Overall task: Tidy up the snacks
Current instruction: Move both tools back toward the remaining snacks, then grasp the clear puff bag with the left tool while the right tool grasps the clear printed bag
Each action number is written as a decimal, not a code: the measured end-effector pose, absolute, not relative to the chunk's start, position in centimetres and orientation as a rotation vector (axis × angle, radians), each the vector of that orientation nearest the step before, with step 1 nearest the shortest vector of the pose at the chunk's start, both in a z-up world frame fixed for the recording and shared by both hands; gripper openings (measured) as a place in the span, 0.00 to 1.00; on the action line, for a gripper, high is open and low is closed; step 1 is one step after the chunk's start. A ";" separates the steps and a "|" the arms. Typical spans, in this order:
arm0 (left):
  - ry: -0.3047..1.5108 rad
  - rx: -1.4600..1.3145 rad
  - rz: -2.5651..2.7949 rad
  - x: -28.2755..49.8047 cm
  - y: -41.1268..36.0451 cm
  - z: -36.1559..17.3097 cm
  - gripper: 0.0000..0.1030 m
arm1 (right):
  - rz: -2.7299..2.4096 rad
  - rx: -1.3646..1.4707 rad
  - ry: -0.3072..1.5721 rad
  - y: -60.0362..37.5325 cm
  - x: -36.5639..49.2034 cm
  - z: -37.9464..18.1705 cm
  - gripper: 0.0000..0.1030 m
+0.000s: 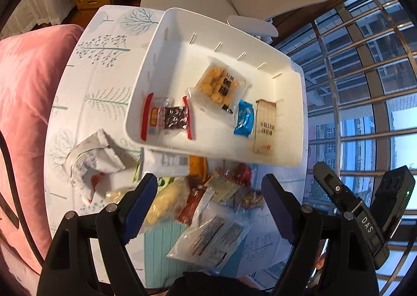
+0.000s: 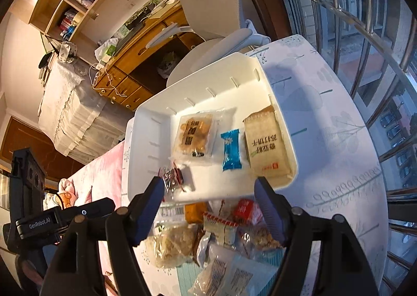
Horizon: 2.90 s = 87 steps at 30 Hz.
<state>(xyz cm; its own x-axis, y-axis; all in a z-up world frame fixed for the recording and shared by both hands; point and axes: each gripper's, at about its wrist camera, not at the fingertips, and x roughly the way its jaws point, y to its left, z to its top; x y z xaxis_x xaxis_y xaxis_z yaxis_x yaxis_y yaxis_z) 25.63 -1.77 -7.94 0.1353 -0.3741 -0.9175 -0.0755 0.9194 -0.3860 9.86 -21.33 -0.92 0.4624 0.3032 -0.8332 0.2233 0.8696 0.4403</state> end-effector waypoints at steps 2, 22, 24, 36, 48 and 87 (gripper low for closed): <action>1.419 -0.371 -0.244 24.7 -1.1 -7.7 0.79 | 0.040 0.541 1.099 -20.7 8.9 -0.6 0.72; 1.344 -0.289 -0.518 17.3 4.1 -5.9 0.79 | -0.165 0.499 1.083 -13.0 -1.4 1.3 0.85; 1.336 -0.283 -0.547 16.8 4.4 -5.9 0.79 | -0.193 0.484 1.081 -12.0 -2.4 1.2 0.86; 1.392 -0.164 -0.622 15.0 4.8 -8.7 0.85 | -0.352 0.441 1.075 -8.7 -7.6 -1.7 0.89; 1.449 -0.061 -0.662 15.7 1.6 -12.1 0.88 | -0.427 0.458 1.161 -8.5 -9.6 -7.5 0.99; 1.620 0.128 -0.461 23.4 -5.9 -23.2 0.71 | -0.387 0.420 1.479 -9.3 0.4 -18.0 1.00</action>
